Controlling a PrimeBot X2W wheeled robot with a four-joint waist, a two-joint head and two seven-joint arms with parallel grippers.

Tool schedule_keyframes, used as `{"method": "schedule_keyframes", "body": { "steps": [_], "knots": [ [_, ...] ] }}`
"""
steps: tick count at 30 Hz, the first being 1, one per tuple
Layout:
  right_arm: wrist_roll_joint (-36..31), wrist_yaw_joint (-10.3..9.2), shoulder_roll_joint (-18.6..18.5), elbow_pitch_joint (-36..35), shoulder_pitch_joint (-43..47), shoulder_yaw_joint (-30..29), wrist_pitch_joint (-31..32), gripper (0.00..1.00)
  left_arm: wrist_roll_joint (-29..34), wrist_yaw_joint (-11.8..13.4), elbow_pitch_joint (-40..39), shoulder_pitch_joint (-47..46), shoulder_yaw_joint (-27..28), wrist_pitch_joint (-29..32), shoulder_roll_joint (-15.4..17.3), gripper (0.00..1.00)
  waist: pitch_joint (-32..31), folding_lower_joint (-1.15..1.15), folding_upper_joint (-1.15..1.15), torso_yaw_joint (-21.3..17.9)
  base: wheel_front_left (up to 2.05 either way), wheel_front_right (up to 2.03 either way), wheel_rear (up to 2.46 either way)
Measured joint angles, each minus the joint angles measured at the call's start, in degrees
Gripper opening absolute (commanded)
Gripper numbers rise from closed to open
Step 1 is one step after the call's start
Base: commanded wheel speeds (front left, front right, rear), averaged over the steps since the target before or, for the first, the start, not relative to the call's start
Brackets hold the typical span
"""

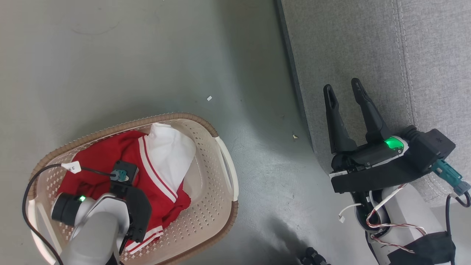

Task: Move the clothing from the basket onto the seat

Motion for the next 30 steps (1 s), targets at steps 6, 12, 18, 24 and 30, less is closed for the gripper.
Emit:
{"method": "schedule_keyframes", "body": {
  "steps": [6,12,18,24,30],
  "knots": [
    [0.65,0.01,0.4,0.78,-0.14,-0.43,0.07,1.0,-0.94,-0.15,0.55,-0.03,0.58,-1.51,-1.05,0.0,-1.37,0.0,0.0,0.46,0.0,0.0,0.0],
    [1.09,0.01,0.11,2.1,-0.51,-1.12,0.09,1.0,-1.69,-1.55,0.64,0.02,0.82,-4.87,-1.43,0.0,-4.0,0.0,0.01,1.13,0.0,0.0,0.0],
    [1.16,0.01,-1.18,3.53,-0.46,-2.16,0.09,1.0,-2.45,-2.09,0.31,0.81,0.66,-8.58,-2.21,0.0,-7.74,0.0,0.01,1.93,0.0,0.0,0.0],
    [1.57,0.01,-2.64,4.19,-0.19,-2.54,0.09,1.0,-4.99,-2.59,-0.44,2.56,0.9,-12.45,-3.52,0.0,-12.2,0.0,0.0,3.14,0.0,0.0,0.0],
    [2.12,0.01,-3.72,5.24,-0.16,-2.55,0.09,1.0,-8.15,-2.98,-2.35,4.08,1.93,-16.66,-3.79,0.0,-16.97,0.0,0.0,4.73,0.0,0.0,0.0]
  ]
}}
